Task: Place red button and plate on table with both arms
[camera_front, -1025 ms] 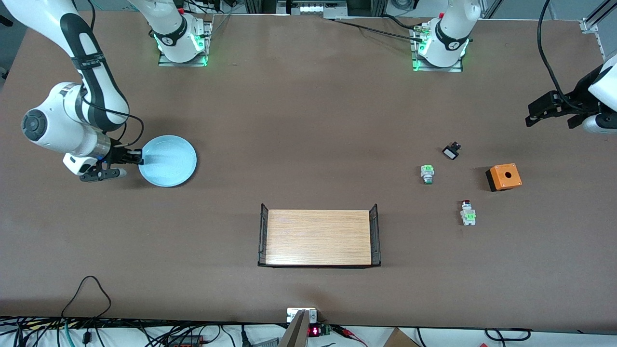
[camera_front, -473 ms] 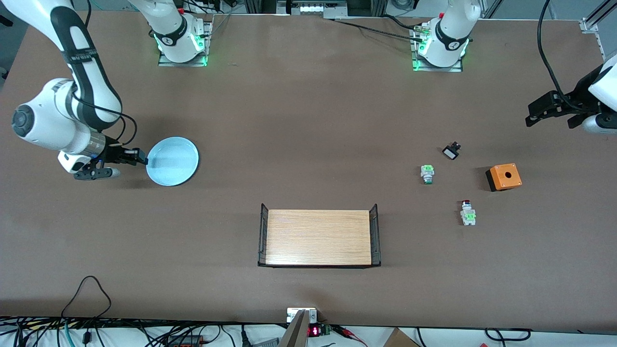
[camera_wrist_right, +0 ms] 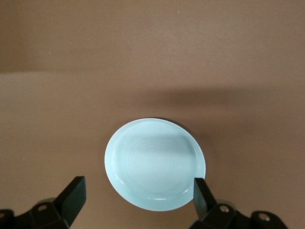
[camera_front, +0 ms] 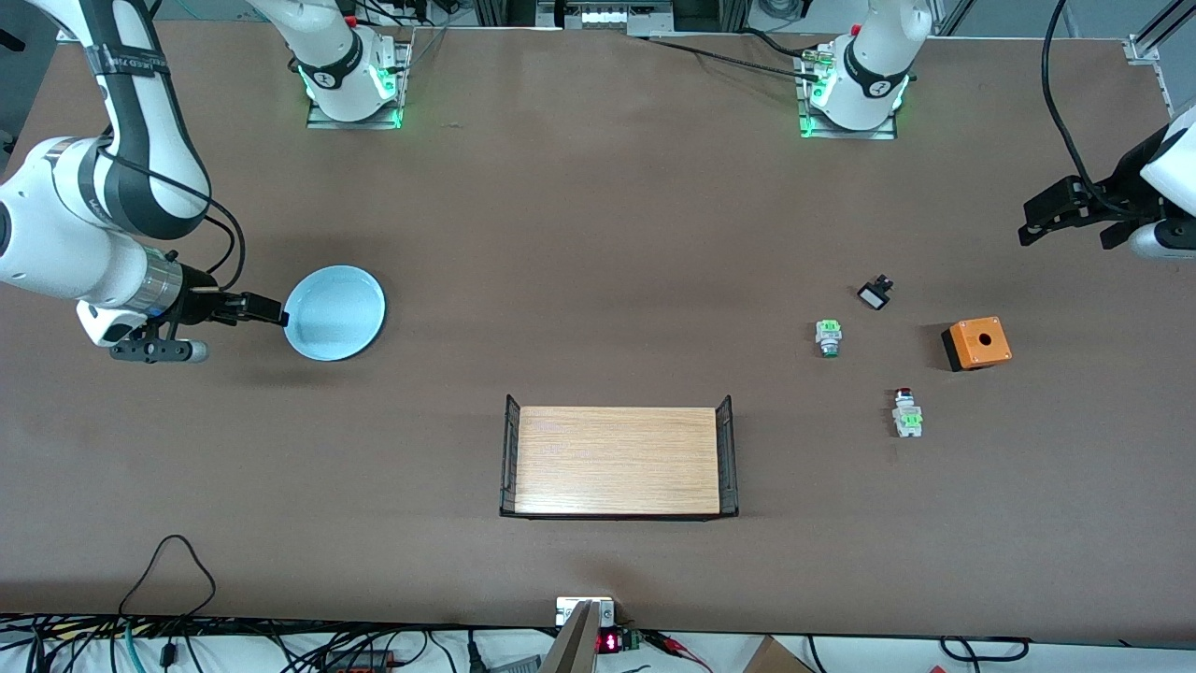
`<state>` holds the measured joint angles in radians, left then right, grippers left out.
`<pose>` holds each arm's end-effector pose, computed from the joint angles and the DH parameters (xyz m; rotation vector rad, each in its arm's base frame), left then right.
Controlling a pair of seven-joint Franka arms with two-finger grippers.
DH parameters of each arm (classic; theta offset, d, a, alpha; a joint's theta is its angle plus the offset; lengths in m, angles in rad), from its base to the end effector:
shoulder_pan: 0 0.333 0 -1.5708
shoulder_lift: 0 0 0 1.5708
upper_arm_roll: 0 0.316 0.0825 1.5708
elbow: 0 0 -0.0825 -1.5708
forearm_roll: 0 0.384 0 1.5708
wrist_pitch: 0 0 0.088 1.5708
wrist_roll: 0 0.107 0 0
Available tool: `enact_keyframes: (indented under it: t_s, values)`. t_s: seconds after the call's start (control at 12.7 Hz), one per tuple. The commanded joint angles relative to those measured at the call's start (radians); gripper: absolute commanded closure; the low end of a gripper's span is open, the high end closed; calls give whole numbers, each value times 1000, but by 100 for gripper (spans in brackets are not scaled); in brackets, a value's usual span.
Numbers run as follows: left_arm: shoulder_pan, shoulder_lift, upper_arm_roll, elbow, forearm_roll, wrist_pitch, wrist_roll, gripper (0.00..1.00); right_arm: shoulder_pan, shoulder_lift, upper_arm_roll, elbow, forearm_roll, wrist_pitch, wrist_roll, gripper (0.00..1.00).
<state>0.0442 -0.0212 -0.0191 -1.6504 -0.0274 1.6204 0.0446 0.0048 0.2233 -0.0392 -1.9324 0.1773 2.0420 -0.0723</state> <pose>0.5509 0.0109 0.6029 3.1142 -0.0281 -0.0122 0.5919 -0.0097 0.3641 -2.9863 0.0765 0.1573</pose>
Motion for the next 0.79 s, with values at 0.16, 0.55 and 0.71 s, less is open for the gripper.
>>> enact_keyframes:
  t_s: [0.16,0.55,0.71]
  values:
    - [-6,0,-1,18,20,-17,-69,0,62,8,-1,240,-142,-260,141,0]
    - [-4,0,1,26,11,-19,-71,0,110,16,-2,478,-255,-427,226,0]
    - [-4,1,1,27,9,-22,-72,0,63,7,-17,495,-248,-425,221,0]
